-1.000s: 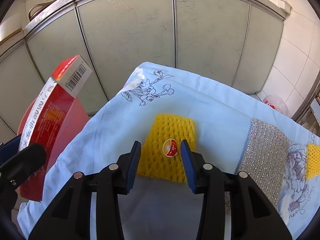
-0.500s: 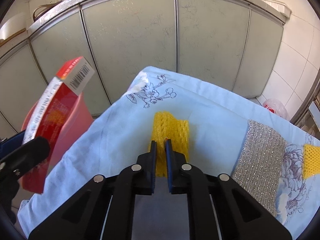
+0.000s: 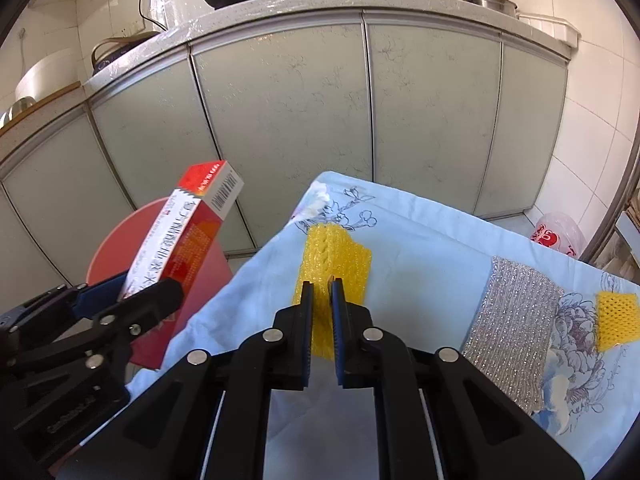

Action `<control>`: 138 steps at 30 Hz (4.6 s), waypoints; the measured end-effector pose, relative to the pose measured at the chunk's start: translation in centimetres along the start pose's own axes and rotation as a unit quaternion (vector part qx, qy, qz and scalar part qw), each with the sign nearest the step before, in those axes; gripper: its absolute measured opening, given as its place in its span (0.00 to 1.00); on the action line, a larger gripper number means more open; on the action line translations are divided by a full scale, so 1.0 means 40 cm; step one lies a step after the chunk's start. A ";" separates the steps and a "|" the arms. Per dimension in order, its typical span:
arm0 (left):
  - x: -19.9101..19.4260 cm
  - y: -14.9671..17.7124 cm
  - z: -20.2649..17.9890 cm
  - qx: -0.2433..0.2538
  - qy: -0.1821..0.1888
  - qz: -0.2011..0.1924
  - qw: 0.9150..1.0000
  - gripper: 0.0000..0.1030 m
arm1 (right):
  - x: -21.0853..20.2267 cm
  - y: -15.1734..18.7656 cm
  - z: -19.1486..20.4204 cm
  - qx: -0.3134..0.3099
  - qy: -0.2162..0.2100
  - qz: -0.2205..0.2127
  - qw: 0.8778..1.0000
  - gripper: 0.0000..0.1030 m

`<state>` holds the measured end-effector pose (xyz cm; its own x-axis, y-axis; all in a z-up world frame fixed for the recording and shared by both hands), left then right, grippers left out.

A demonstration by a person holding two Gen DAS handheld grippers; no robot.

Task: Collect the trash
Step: 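Carry the medicine box and yellow foam net over the pink bucket, then open the left tool to drop the box while the right tool drops the net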

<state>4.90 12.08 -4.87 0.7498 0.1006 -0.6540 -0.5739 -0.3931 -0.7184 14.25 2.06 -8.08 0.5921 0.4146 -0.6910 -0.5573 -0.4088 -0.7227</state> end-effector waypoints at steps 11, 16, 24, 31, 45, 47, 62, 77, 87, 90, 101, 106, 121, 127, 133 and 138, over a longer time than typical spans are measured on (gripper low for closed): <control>-0.034 -0.001 0.018 -0.007 -0.001 -0.012 1.000 0.37 | -0.059 -0.010 0.033 0.000 -0.005 -0.020 1.000 0.09; -0.056 -0.002 0.029 -0.009 -0.003 -0.021 1.000 0.37 | -0.085 -0.017 0.044 -0.004 -0.004 -0.029 1.000 0.09; -0.091 -0.010 0.070 -0.022 -0.015 -0.037 0.999 0.37 | -0.116 -0.039 0.078 -0.015 -0.007 -0.046 0.999 0.09; -0.119 -0.017 0.113 -0.036 -0.026 -0.049 0.998 0.37 | -0.129 -0.062 0.133 -0.033 -0.019 -0.055 0.998 0.09; -0.151 -0.042 0.202 -0.061 -0.058 -0.073 0.994 0.37 | -0.104 -0.117 0.250 -0.067 -0.047 -0.065 0.995 0.09; -0.152 -0.043 0.216 -0.066 -0.063 -0.074 0.993 0.37 | -0.096 -0.124 0.264 -0.070 -0.051 -0.064 0.994 0.09; -0.096 -0.045 0.329 -0.088 -0.103 -0.061 0.989 0.37 | 0.000 -0.158 0.336 -0.083 -0.073 -0.045 0.993 0.09; 0.031 -0.063 0.422 -0.100 -0.142 -0.031 0.984 0.38 | 0.141 -0.183 0.394 -0.101 -0.089 -0.013 0.991 0.09; 0.111 -0.054 0.446 -0.101 -0.155 -0.009 0.983 0.38 | 0.226 -0.182 0.405 -0.108 -0.090 0.011 0.990 0.09; 0.132 -0.049 0.454 -0.101 -0.157 0.000 0.982 0.38 | 0.249 -0.175 0.409 -0.114 -0.088 0.019 0.989 0.09; 0.207 -0.051 0.460 -0.103 -0.166 0.030 0.980 0.38 | 0.317 -0.148 0.409 -0.105 -0.091 0.054 0.989 0.09; 0.214 -0.052 0.453 -0.102 -0.165 0.033 0.980 0.38 | 0.333 -0.140 0.405 -0.102 -0.092 0.062 0.989 0.09; 0.203 -0.055 0.462 -0.115 -0.173 0.034 0.978 0.47 | 0.352 -0.137 0.408 -0.102 -0.097 0.084 0.986 0.10; 0.188 -0.055 0.458 -0.114 -0.174 0.026 0.978 0.52 | 0.344 -0.138 0.406 -0.100 -0.097 0.083 0.987 0.21; 0.165 -0.055 0.460 -0.115 -0.178 0.020 0.977 0.53 | 0.329 -0.141 0.395 -0.094 -0.097 0.075 0.988 0.23; 0.147 -0.060 0.463 -0.115 -0.178 0.014 0.977 0.53 | 0.308 -0.144 0.391 -0.094 -0.097 0.067 0.989 0.23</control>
<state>4.60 30.55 -11.37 0.5490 0.3815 -0.7437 -0.4727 -0.5921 -0.6527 15.64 22.23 -12.60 0.3870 0.4875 -0.7827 -0.4937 -0.6073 -0.6224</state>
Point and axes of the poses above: each gripper's, at about its wrist camera, not at the fingertips, and x roughly the way its jaws point, z to its left, y to its underside, the point moved 3 cm from there along x, roughly the way its jaws point, and after that the axes turned 8 degrees about -x, right-handed, at the moved point
